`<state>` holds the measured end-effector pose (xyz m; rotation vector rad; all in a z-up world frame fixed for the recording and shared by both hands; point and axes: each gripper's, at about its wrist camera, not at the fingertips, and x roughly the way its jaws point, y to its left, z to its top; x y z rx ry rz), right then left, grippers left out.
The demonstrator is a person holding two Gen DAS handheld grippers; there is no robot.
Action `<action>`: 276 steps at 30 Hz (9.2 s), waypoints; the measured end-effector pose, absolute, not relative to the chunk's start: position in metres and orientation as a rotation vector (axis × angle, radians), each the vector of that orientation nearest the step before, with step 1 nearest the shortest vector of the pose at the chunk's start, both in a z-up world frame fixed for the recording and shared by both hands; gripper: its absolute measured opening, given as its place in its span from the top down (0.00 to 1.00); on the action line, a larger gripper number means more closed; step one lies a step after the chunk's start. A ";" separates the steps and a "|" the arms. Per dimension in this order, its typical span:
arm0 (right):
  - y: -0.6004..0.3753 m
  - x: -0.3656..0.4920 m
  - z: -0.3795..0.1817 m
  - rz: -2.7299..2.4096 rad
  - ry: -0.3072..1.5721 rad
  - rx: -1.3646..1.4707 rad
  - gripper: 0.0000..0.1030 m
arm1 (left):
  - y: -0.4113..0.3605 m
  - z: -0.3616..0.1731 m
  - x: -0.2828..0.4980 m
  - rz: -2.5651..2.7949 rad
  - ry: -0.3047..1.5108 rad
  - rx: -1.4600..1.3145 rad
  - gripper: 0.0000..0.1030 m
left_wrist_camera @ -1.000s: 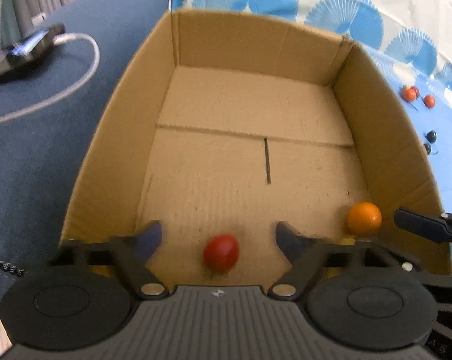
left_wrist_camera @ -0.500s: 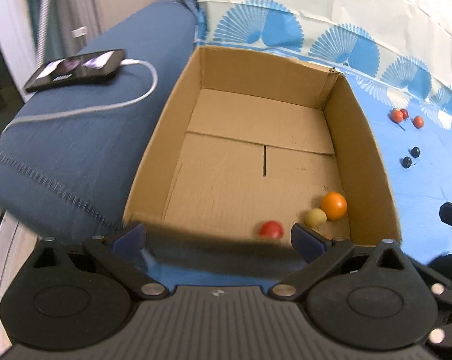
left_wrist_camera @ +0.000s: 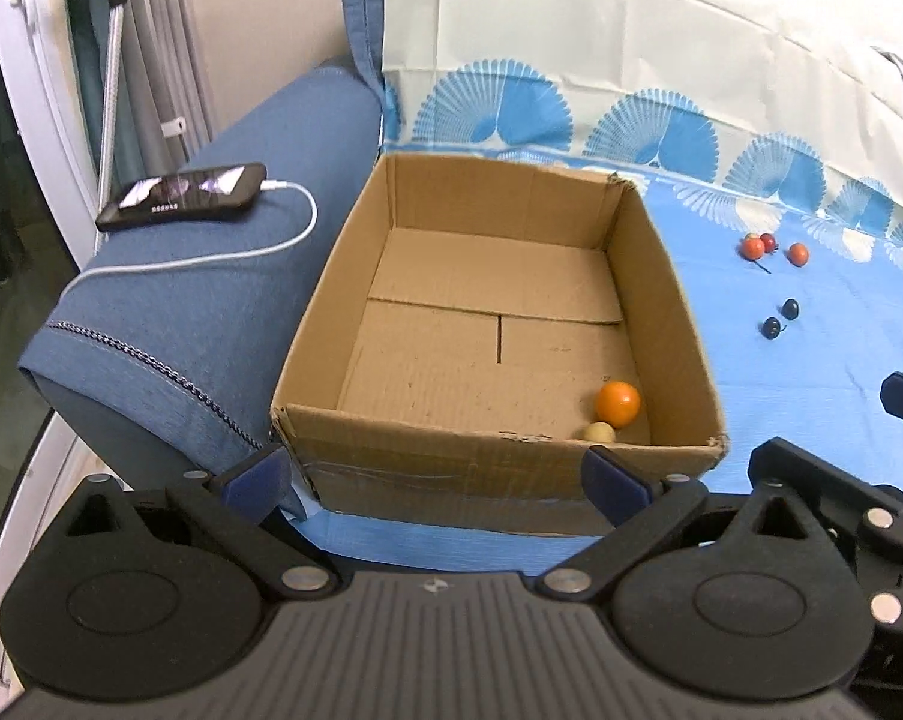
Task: Organize fruits
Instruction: 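Raise both open tools up and back from the box, then grasp a black berry with the right tool while the left tool grasps another black berry, then carry the black berry over the box with the left tool while the right tool carries its berry, then open the left tool to drop its berry while the right tool drops its berry into the box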
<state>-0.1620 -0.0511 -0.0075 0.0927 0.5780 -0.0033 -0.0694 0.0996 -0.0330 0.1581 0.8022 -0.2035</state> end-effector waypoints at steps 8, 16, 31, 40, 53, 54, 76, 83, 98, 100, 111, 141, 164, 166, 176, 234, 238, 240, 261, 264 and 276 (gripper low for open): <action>-0.050 -0.182 0.001 -0.010 0.527 0.067 0.01 | 0.099 -0.022 -0.087 -0.215 0.762 0.168 0.00; -0.048 -0.189 0.004 -0.010 0.509 0.050 0.01 | 0.101 -0.017 -0.093 -0.217 0.742 0.164 0.00; -0.047 -0.184 0.000 -0.003 0.531 0.056 0.01 | 0.102 -0.021 -0.088 -0.210 0.768 0.160 0.00; -0.050 -0.180 -0.010 0.005 0.557 0.076 0.01 | 0.100 -0.029 -0.082 -0.208 0.791 0.168 0.00; -0.065 -0.166 -0.026 0.011 0.598 0.123 0.01 | 0.086 -0.043 -0.069 -0.202 0.840 0.205 0.00; -0.066 -0.165 -0.027 0.009 0.601 0.128 0.01 | 0.084 -0.043 -0.068 -0.203 0.844 0.210 0.00; -0.226 -0.187 -0.043 -0.350 0.547 0.263 0.01 | -0.059 -0.027 -0.031 -0.415 0.846 0.291 0.00; -0.315 -0.189 -0.066 -0.530 0.540 0.317 0.01 | -0.153 -0.051 -0.003 -0.549 0.858 0.320 0.00; -0.447 -0.074 -0.175 -0.586 0.627 0.241 0.01 | -0.330 -0.190 0.100 -0.612 0.957 0.403 0.00; -0.457 -0.053 -0.194 -0.555 0.662 0.236 0.01 | -0.340 -0.209 0.113 -0.585 0.982 0.424 0.00; -0.456 0.029 -0.247 -0.314 0.686 0.067 0.01 | -0.328 -0.242 0.159 -0.560 1.004 0.370 0.01; -0.438 -0.031 -0.181 -0.349 0.593 0.230 0.76 | -0.285 -0.149 0.103 -0.699 0.952 0.275 0.74; -0.198 -0.131 -0.036 -0.005 0.509 0.269 0.76 | -0.055 -0.002 -0.008 -0.500 0.801 0.247 0.74; -0.179 -0.139 -0.030 0.023 0.520 0.252 0.76 | -0.032 -0.002 -0.016 -0.476 0.811 0.241 0.74; -0.103 -0.162 -0.020 0.090 0.576 0.176 0.76 | 0.063 -0.014 -0.056 -0.394 0.845 0.185 0.74; -0.060 -0.135 -0.023 0.082 0.633 0.048 0.76 | 0.110 -0.023 -0.028 -0.341 0.852 0.047 0.74; -0.061 -0.121 -0.024 0.080 0.628 0.037 0.76 | 0.106 -0.022 -0.012 -0.334 0.853 0.043 0.74; -0.061 -0.112 -0.025 0.084 0.626 0.032 0.76 | 0.104 -0.021 -0.003 -0.331 0.853 0.039 0.74; -0.065 -0.031 -0.078 0.112 0.744 0.038 0.76 | 0.082 -0.085 0.073 -0.292 0.981 0.094 0.74; -0.063 -0.025 -0.084 0.119 0.758 0.033 0.76 | 0.081 -0.094 0.079 -0.286 1.001 0.099 0.74; -0.059 -0.011 -0.108 0.126 0.831 0.027 0.75 | 0.079 -0.126 0.091 -0.258 1.067 0.143 0.74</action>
